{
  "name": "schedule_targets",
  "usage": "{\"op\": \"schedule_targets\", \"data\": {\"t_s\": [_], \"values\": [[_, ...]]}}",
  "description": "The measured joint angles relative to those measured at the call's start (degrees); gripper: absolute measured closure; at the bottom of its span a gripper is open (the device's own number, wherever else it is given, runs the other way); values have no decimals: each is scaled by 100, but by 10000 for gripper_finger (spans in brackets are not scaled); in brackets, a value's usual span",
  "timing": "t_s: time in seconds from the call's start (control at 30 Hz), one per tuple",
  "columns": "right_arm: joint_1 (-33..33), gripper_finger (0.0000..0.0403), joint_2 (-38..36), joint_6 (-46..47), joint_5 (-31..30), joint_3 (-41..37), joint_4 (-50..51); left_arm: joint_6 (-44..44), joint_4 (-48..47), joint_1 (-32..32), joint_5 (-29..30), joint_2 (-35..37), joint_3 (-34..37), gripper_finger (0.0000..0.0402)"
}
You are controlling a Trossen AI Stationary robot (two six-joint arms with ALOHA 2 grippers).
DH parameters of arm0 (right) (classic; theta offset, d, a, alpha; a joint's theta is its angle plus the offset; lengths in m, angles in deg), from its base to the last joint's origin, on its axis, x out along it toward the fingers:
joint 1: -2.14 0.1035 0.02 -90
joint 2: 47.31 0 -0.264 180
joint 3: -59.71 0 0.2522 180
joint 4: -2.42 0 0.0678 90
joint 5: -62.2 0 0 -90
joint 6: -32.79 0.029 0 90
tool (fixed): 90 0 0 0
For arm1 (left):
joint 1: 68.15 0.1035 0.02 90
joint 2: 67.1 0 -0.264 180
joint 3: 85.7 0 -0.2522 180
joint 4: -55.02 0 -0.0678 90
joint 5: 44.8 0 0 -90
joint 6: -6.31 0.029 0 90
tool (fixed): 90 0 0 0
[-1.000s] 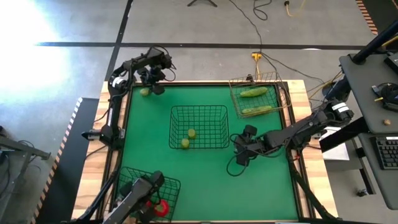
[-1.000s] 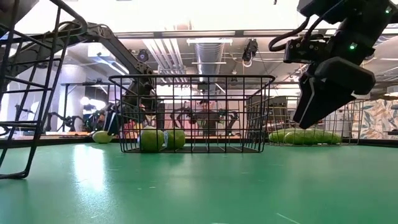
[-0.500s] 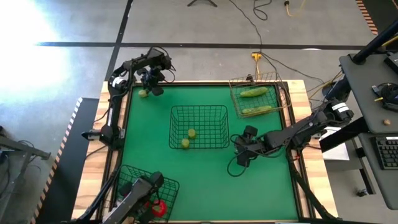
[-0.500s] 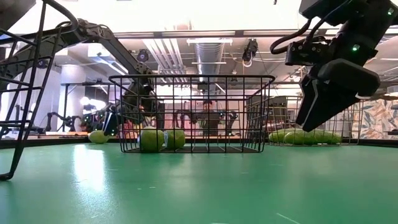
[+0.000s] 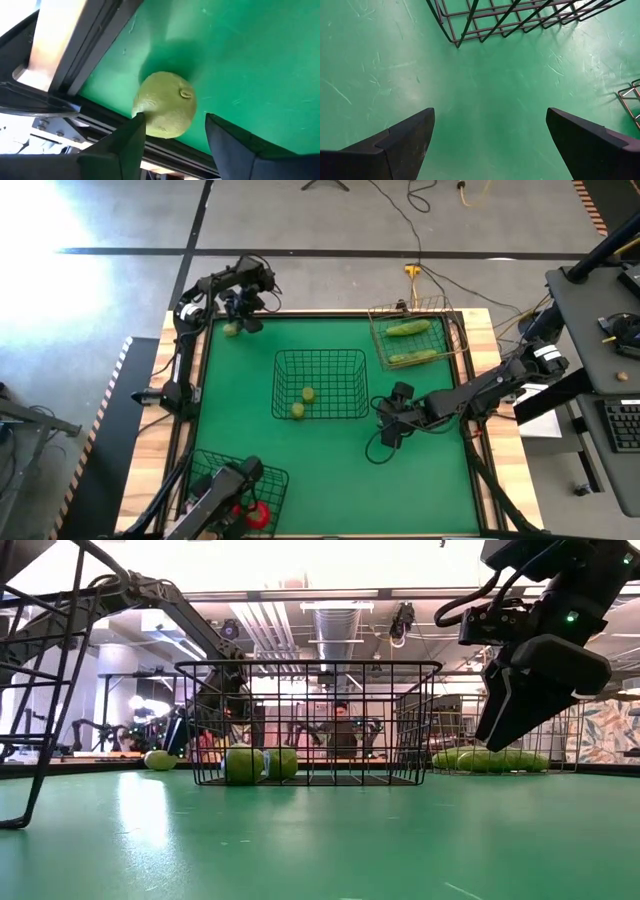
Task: Sort produce into baskets
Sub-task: Put the green lime into the top black wire basket
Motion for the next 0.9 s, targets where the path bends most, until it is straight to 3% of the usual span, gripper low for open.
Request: {"op": "schedule_targets", "data": {"t_s": [0.37,0.47,0.73,0.9], "values": [[-2,26,0,33,0,0,0,62,283,54,61,0,80,218],[-2,26,0,43,0,0,0,74,284,89,64,0,107,248],[-2,26,0,73,0,-10,3,54,309,122,121,-9,143,389],[-2,26,0,87,0,-13,7,28,295,118,148,-10,143,390]]}}
